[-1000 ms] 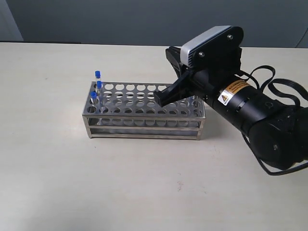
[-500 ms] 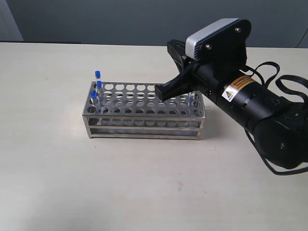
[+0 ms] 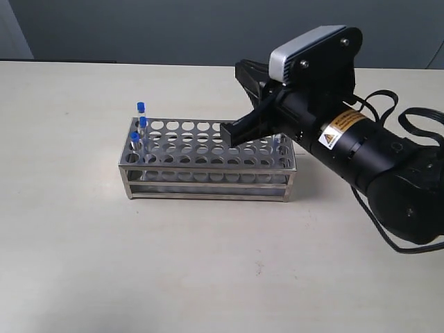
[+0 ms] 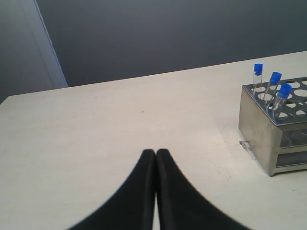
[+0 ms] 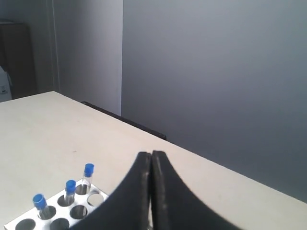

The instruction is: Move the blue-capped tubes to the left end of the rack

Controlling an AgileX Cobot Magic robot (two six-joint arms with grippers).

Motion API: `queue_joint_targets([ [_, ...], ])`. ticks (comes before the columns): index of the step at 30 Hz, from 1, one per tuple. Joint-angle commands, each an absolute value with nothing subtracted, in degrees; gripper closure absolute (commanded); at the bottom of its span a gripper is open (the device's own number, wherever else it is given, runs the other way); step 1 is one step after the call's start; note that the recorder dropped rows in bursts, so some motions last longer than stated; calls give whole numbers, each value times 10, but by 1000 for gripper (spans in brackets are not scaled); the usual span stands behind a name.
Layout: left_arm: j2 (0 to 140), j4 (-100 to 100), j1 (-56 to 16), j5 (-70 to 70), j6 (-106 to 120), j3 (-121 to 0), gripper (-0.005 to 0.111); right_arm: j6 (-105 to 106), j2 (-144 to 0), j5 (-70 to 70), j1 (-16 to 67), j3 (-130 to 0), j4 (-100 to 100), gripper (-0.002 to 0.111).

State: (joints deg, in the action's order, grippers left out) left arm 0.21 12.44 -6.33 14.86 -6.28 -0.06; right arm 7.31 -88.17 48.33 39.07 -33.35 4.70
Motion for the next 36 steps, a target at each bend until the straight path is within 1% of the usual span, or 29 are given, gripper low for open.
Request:
queue_joint_targets([
  [1,0,127,-63,147,-65,0,106,135,-876,434,390,-335,90,109],
  [6,0,127,-63,147,-65,0,106,262,-876,382,388,-335,197,109],
  [8,0,127,-63,147,-65,0,106,277,-879,365,379,-335,212,102],
  [11,0,127,-63,147,-65,0,106,279,-900,358,361,-334,212,80],
  [14,0,127,-63,147,-65,0,106,279,-932,371,353,-334,208,52],
  [15,0,127,-63,147,-65,0,106,279,-942,376,353,-334,208,47],
  [16,0,127,-63,147,-65,0,106,279,-953,380,353,-334,206,46],
  [21,0,127,-63,147,-65,0,106,279,-1010,415,353,-334,196,49],
  [26,0,127,-63,147,-65,0,106,279,-1058,527,353,-335,205,50],
  [28,0,127,-63,147,-65,0,106,279,-1071,547,353,-335,211,50],
  [36,0,127,-63,147,-65,0,106,279,-1113,553,341,-362,226,50],
])
